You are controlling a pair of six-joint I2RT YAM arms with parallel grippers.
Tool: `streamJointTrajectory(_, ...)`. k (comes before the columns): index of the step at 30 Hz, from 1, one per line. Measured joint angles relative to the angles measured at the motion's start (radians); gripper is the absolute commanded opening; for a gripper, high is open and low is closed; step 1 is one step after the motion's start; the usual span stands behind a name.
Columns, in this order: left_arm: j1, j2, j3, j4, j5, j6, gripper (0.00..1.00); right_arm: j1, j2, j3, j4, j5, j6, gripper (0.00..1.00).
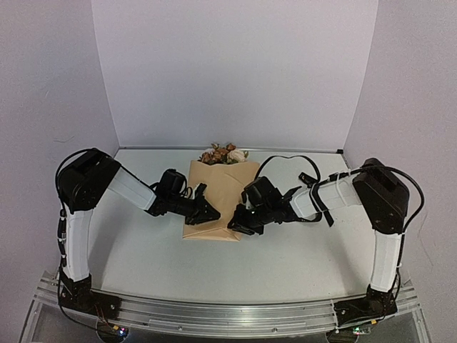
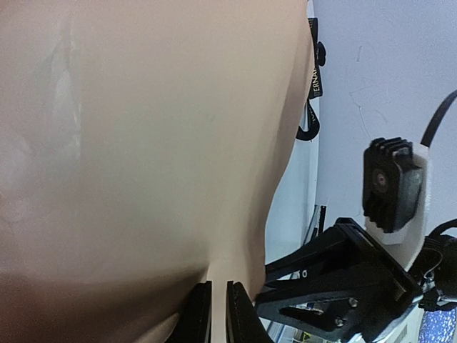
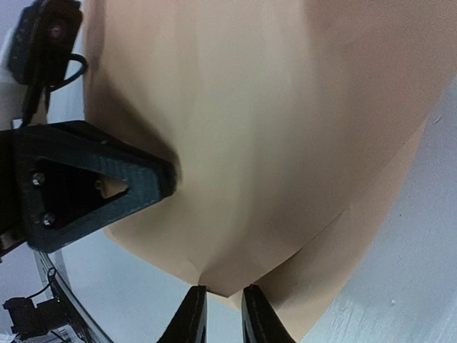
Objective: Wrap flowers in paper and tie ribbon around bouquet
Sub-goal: Press the fold line of the folded wrapping paper.
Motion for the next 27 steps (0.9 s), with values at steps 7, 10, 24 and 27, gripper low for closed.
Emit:
streamJointTrajectory(7,0.000,-0.013,0.000,-0.036,0.002,0.037,0.11,-0.005,0.043,0.002,0.015,-0.015,0.024,0.08)
streamJointTrajectory(10,0.000,-0.054,-0.014,-0.065,0.005,0.055,0.11,-0.005,0.043,0.002,0.017,-0.013,0.034,0.08)
streamJointTrajectory(24,-0.001,-0.172,-0.139,-0.190,0.018,0.151,0.06,-0.005,0.043,0.002,0.016,-0.011,0.046,0.07)
streamJointTrajectory(27,-0.004,-0.135,-0.139,-0.183,0.023,0.151,0.06,-0.005,0.042,0.002,0.013,-0.012,0.045,0.08)
